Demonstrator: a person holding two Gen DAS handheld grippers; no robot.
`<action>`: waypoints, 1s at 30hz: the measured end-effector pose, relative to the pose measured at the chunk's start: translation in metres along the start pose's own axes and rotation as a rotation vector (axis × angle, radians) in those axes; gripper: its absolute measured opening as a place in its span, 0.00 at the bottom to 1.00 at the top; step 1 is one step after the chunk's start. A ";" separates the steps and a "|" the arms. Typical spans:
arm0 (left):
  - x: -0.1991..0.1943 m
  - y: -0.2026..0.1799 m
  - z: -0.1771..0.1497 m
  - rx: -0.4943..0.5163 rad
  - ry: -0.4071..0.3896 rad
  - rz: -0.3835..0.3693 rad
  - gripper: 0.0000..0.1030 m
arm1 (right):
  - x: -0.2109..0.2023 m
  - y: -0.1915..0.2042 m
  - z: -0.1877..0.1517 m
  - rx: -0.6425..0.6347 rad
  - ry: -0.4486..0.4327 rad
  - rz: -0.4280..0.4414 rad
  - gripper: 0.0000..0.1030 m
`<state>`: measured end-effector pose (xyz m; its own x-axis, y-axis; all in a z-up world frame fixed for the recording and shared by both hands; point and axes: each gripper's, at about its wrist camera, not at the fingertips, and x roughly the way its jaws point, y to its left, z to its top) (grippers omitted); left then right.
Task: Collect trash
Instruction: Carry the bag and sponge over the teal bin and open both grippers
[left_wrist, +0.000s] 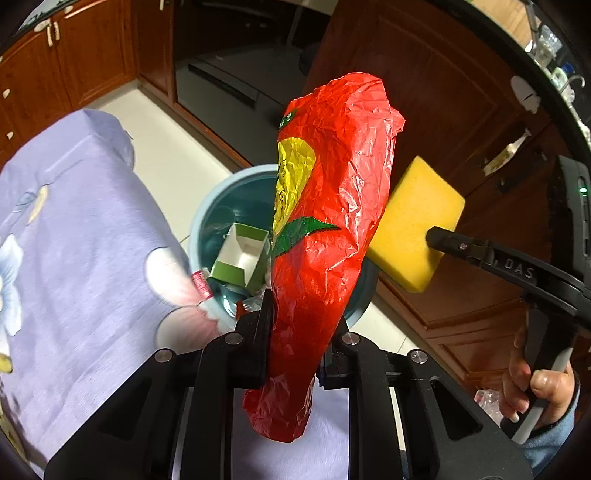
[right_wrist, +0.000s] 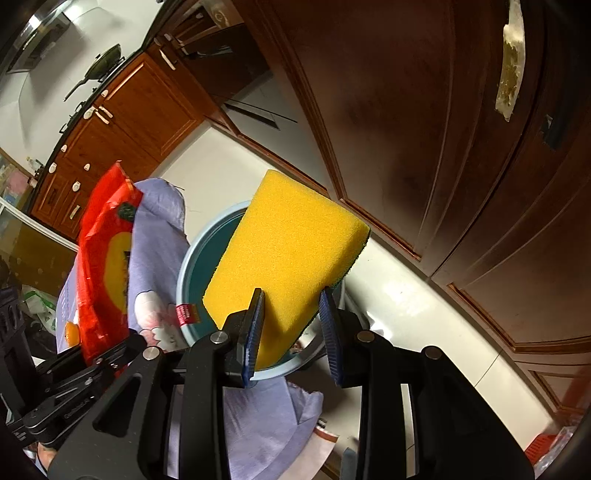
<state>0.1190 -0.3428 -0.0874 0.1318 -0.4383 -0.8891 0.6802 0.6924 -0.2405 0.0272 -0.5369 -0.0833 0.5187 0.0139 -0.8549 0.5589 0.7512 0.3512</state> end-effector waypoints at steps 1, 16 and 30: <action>0.008 -0.001 0.003 -0.001 0.017 -0.007 0.23 | 0.001 -0.002 0.002 0.001 0.001 -0.003 0.28; 0.027 0.006 0.014 -0.011 0.004 0.073 0.85 | 0.028 -0.009 0.009 0.001 0.053 -0.020 0.28; -0.003 0.034 0.001 -0.076 -0.051 0.096 0.93 | 0.053 0.025 0.005 -0.059 0.117 0.027 0.64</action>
<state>0.1424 -0.3188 -0.0925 0.2315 -0.3954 -0.8889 0.6061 0.7733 -0.1861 0.0717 -0.5210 -0.1181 0.4519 0.1094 -0.8854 0.5048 0.7869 0.3549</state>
